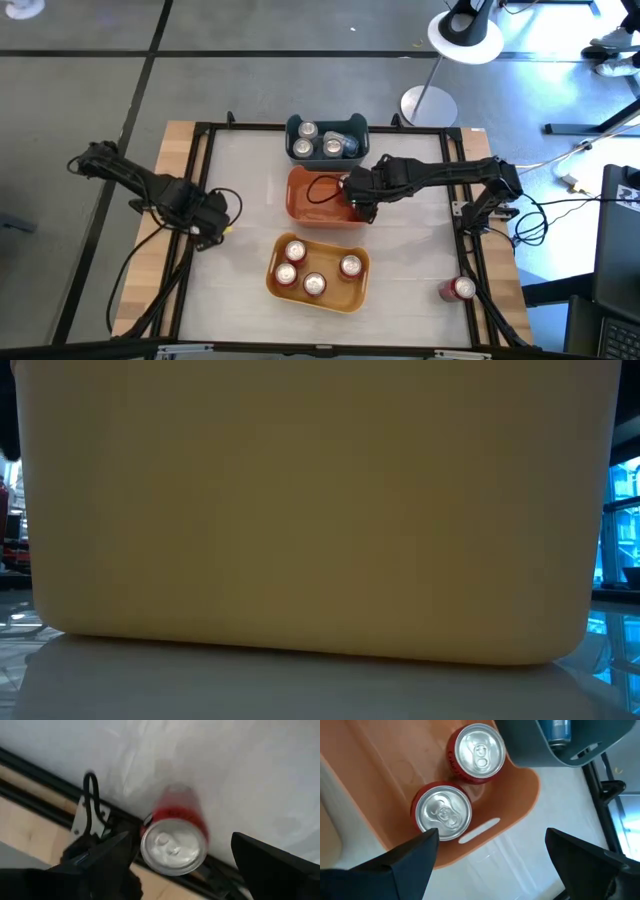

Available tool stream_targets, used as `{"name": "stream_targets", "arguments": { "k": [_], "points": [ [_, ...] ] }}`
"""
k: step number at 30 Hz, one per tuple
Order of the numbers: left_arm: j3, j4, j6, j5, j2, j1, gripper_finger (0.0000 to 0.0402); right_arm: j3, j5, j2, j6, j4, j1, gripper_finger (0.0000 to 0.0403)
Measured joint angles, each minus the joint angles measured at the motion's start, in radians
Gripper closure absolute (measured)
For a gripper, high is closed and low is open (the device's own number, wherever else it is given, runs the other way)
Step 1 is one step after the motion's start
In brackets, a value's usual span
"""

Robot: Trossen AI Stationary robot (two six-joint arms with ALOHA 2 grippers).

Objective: Sort soda cans
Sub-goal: Put the top red soda can into the orange bin

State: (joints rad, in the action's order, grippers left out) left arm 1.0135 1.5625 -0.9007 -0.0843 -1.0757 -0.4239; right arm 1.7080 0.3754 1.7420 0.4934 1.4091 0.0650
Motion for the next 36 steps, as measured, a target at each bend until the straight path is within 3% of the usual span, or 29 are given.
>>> {"name": "stream_targets", "arguments": {
  "k": [13, 29, 36],
  "points": [
    [-0.211, -0.149, 0.07, 0.1, 0.041, 0.009, 0.007, 0.0, -0.032, 0.0, -0.008, 0.002, 0.0, 0.004],
    [-0.183, -0.162, 0.187, 0.109, -0.041, 0.008, 0.0112, 0.0, -0.06, 0.0, -0.003, 0.034, 0.04, 0.004],
    [0.01, -0.097, 0.18, 0.055, -0.044, 0.054, 0.0112, 0.0, -0.019, 0.0, 0.053, 0.076, 0.102, 0.004]
  ]
}}
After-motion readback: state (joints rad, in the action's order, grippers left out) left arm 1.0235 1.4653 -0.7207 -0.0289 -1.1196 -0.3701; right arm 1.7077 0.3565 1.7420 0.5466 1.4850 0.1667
